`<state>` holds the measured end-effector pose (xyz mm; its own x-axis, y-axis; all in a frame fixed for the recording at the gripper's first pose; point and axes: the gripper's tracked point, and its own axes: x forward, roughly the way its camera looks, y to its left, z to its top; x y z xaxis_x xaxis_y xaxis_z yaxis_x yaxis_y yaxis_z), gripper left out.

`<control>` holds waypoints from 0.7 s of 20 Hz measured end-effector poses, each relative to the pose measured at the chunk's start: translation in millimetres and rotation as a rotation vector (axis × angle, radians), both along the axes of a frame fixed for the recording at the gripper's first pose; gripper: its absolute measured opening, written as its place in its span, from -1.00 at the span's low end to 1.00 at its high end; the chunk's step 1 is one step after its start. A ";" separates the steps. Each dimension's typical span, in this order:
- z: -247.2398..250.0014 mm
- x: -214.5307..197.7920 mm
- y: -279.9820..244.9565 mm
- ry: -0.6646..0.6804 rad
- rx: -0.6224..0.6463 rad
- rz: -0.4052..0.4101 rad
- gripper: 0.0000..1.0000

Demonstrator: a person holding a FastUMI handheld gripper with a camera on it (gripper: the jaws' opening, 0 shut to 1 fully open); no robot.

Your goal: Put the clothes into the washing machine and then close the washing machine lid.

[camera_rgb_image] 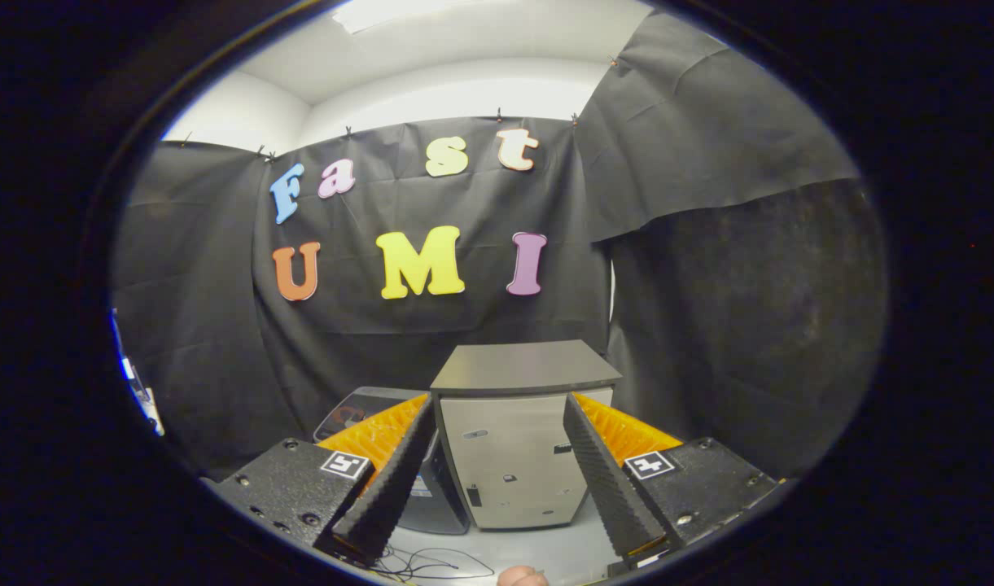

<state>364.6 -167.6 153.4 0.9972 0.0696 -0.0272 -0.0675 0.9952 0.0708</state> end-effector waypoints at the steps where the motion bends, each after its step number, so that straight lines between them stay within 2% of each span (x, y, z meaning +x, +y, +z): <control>1: 1.2 -0.4 0.0 -0.002 -0.001 0.000 0.98; 14: 3.4 6.1 3.8 -0.010 -0.001 -0.005 0.98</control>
